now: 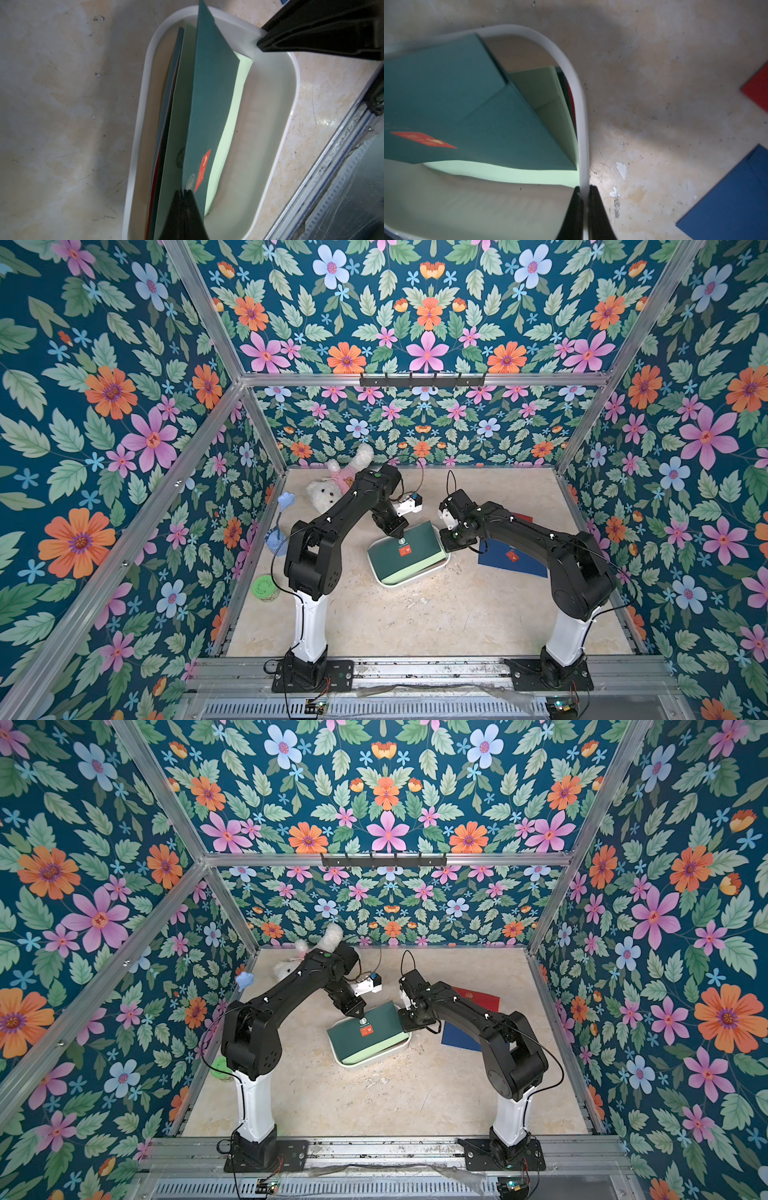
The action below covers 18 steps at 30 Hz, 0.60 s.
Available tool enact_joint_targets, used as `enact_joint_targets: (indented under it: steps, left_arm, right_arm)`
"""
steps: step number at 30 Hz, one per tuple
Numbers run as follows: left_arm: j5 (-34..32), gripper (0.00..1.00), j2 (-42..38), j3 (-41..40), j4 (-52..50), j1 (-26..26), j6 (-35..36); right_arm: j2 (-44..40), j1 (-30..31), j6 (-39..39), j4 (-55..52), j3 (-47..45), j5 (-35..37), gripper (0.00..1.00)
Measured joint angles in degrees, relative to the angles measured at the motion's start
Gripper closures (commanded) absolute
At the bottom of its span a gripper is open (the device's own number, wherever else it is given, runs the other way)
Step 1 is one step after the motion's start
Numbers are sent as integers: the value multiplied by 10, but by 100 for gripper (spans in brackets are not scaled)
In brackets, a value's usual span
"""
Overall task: Put the sealed envelopes into the storage box
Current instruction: Adjust the storage box at the center of the board.
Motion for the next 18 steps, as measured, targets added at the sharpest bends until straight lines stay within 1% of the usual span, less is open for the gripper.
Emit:
enact_joint_targets:
  steps: [5, 8, 10, 12, 14, 18]
  left_arm:
    - [0, 99, 10, -13, 8, -16, 0]
    - [-4, 90, 11, -19, 13, -20, -3]
    - [-12, 81, 11, -19, 15, -21, -11]
    - [-24, 76, 11, -17, 14, -21, -16]
    - [-40, 72, 11, -13, 13, -21, -19]
    - [-81, 67, 9, -2, 16, -21, -35]
  right_arm:
    - [-8, 0, 7, 6, -8, -5, 98]
    - [-8, 1, 9, 8, -11, -6, 97]
    - [-8, 1, 10, 10, -12, -8, 97]
    - [-8, 2, 12, 11, -12, -7, 97]
    - [-8, 2, 20, 12, -12, -7, 97]
    - [-8, 2, 35, 13, -12, -6, 97]
